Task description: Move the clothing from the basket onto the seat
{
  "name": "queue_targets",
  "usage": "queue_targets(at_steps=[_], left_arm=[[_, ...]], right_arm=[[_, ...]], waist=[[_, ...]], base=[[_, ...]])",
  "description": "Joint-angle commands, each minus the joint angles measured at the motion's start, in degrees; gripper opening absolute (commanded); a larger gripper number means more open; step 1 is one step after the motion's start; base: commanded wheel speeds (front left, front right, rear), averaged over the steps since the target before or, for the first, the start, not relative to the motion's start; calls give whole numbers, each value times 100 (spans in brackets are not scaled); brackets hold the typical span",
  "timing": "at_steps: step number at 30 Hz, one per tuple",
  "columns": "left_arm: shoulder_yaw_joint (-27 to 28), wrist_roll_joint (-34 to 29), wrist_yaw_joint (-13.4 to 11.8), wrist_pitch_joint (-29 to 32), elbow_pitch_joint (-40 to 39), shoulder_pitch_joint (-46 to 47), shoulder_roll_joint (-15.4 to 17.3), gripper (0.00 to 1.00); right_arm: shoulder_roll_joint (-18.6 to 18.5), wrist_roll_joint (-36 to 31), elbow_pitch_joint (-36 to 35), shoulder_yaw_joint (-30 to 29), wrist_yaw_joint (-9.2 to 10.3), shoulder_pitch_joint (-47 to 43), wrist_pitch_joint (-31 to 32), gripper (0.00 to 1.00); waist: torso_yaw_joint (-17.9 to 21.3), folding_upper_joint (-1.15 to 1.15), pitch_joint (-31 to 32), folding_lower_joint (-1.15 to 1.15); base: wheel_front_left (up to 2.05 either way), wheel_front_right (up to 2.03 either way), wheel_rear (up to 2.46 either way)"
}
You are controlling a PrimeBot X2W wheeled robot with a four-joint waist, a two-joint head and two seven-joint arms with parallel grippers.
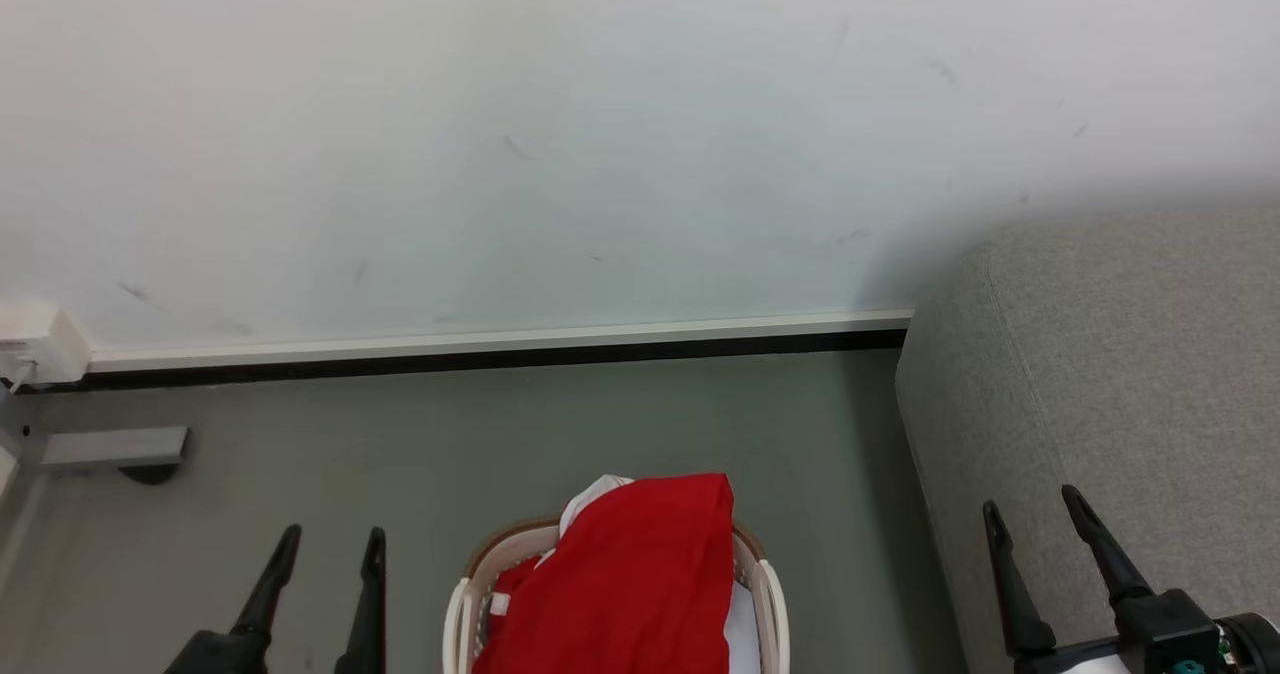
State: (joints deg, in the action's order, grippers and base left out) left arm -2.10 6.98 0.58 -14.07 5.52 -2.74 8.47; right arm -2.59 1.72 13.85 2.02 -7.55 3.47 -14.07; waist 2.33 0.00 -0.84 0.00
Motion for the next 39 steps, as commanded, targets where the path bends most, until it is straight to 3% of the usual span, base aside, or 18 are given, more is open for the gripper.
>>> queue_targets(at_steps=[1,9,15,24,34,39], left_arm=[[27,-181,36,-43,-7,-63,15,100],[94,-517,213,-123,60,189,47,100],[-76,-547,426,-110,419,666,123,100],[-919,-524,674,-51,1885,2250,403,100],[-2141,105,689,563,3349,3992,509,100],[-2424,333,691,740,3944,4722,520,100]], right_arm=[[-48,-163,-30,18,11,36,-42,100],[-46,-461,-143,24,12,206,-122,100],[-43,-309,-328,-20,12,568,-108,100],[-36,-177,-757,72,12,1441,-107,100],[-35,-244,-1300,343,12,2196,-107,100],[-34,-348,-1621,410,12,2338,-107,100]], waist=[[24,0,-25,0],[190,0,-439,0],[312,0,-1211,0],[501,0,-2742,0],[714,0,-4045,0],[719,0,-4489,0]], base=[[0,0,0],[0,0,0],[0,0,0],[0,0,0],[0,0,0],[0,0,0]])
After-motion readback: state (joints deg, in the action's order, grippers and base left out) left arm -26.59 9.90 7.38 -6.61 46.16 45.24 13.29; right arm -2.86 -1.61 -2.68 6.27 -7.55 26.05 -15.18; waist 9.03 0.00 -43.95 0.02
